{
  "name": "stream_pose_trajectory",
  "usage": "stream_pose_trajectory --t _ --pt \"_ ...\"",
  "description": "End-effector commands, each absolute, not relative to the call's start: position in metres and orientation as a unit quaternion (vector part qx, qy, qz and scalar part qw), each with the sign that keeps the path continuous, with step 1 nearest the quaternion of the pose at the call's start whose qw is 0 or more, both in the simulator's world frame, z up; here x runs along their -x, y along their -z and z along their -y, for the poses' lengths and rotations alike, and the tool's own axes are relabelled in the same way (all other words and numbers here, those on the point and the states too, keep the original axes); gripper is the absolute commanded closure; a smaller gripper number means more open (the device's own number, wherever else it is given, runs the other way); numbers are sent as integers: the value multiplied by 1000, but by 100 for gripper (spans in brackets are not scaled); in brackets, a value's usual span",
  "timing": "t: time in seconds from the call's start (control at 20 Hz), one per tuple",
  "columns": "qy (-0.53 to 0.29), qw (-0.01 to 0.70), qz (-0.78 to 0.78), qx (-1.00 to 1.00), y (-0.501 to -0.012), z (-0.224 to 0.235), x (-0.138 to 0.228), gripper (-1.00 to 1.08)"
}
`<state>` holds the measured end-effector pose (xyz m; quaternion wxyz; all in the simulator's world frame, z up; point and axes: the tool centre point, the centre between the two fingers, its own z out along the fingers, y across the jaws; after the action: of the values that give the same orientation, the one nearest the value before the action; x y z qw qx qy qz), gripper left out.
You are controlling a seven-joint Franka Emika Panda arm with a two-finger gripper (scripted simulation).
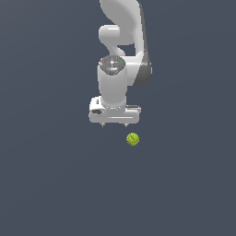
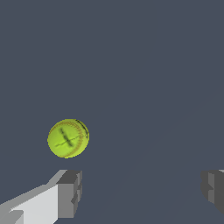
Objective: Pick up the object and move it to a goal position.
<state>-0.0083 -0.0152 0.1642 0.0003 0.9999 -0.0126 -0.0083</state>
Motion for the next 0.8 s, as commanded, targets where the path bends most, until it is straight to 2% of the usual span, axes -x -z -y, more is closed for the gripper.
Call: stream_pose_trajectory --t 0.0,0.4,0.75 --pt "8 0 13 -1000 -164 15 8 -92" --pt "24 14 5 -1000 -155 35 15 -92" --pt "24 15 7 -1000 -154 34 15 -92"
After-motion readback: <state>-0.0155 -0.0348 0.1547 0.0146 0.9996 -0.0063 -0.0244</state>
